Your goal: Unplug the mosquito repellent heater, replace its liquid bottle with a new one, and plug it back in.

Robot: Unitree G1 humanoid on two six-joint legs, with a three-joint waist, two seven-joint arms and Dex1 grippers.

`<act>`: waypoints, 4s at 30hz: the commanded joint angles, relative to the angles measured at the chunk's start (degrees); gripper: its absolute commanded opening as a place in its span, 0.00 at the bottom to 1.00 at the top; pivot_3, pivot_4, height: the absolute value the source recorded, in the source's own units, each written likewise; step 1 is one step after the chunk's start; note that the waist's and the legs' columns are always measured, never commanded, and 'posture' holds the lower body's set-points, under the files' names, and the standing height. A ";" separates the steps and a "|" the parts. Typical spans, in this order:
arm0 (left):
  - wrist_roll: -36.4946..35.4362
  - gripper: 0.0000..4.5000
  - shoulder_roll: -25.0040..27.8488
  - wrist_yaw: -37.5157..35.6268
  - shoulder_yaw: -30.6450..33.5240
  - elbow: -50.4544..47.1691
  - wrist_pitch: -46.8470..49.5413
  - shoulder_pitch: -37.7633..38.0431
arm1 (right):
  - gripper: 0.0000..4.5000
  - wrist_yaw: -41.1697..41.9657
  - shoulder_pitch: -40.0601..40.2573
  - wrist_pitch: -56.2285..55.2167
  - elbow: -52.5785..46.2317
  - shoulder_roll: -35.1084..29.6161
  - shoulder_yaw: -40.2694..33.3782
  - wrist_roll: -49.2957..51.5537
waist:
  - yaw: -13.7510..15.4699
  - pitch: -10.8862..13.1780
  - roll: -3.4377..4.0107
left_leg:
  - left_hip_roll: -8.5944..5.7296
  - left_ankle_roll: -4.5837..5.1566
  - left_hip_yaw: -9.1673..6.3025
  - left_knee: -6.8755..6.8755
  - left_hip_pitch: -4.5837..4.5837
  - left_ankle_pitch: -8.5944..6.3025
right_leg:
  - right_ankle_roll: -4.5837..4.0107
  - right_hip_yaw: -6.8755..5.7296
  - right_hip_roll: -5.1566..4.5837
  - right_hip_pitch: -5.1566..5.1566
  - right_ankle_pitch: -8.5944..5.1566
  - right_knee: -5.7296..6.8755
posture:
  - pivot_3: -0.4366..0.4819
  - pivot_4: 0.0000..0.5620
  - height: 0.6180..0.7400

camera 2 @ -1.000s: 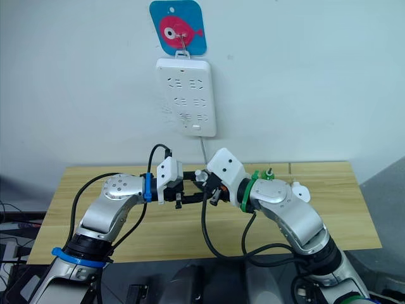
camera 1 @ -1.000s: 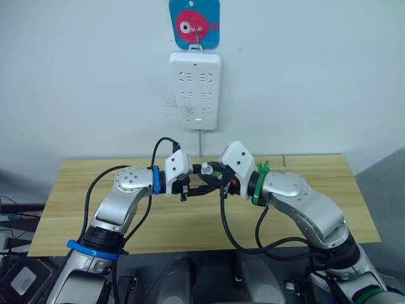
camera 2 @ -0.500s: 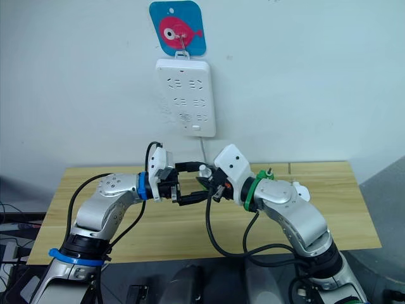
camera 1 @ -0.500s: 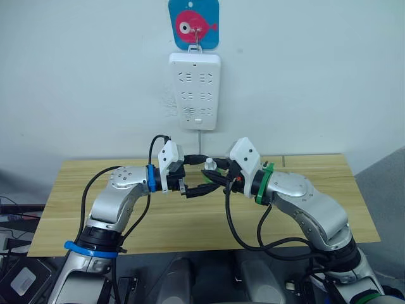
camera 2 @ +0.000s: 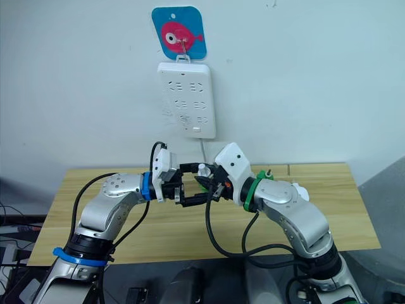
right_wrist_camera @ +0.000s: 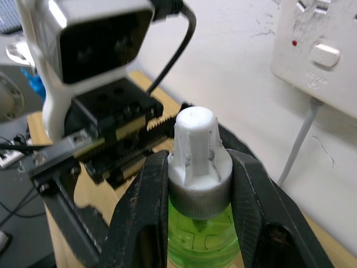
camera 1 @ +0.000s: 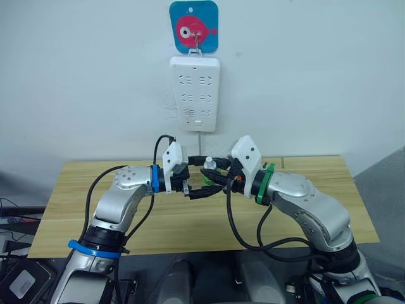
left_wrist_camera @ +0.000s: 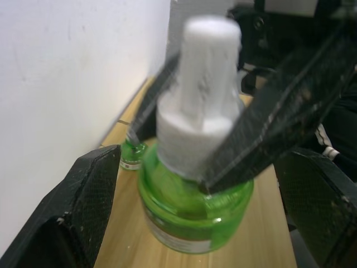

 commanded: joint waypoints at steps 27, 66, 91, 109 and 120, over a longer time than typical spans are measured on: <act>-4.32 0.50 0.65 -2.57 2.13 -2.75 3.69 -0.69 | 0.25 1.73 0.50 -0.04 -4.40 -2.07 -2.19 6.49 | -0.12 -1.75 0.08 | 0.00 0.05 0.02 0.01 0.07 -0.02 | 0.00 0.03 0.03 0.02 0.00 0.07 | 0.32 0.28 1.00; 4.20 0.50 -6.56 9.29 -2.32 -8.00 -5.61 7.16 | 0.78 -7.28 6.65 -0.26 -13.46 -7.08 -5.00 6.96 | -1.16 -2.90 0.36 | -0.02 0.10 0.12 0.09 0.38 0.08 | 0.12 0.26 0.18 0.33 0.13 0.11 | 0.26 0.26 1.00; -0.74 0.50 -0.80 0.19 -1.30 -11.19 -5.79 7.12 | 0.22 46.90 -15.73 -12.16 12.96 -26.70 3.09 11.97 | -1.16 -3.21 0.34 | 0.01 0.21 0.14 0.03 0.54 0.13 | 0.12 0.10 0.32 0.46 0.20 0.03 | 0.37 0.25 1.00; 0.24 0.50 -4.66 4.04 -1.99 -9.24 -7.95 7.79 | 0.76 20.77 3.56 -1.89 -9.01 -25.59 -17.36 18.23 | -0.14 -3.35 0.35 | 0.02 0.21 0.04 0.04 0.21 0.12 | 0.09 0.17 0.16 0.26 0.22 -0.01 | 0.28 0.24 1.00; 0.29 0.50 -5.76 4.22 -2.63 -9.20 -8.03 7.28 | 0.76 0.55 1.87 -3.34 -7.59 -9.87 -5.95 7.52 | -1.42 -3.88 0.48 | -0.02 0.22 0.29 0.06 0.53 0.40 | 0.15 0.31 0.36 0.43 0.41 0.02 | 0.28 0.23 1.00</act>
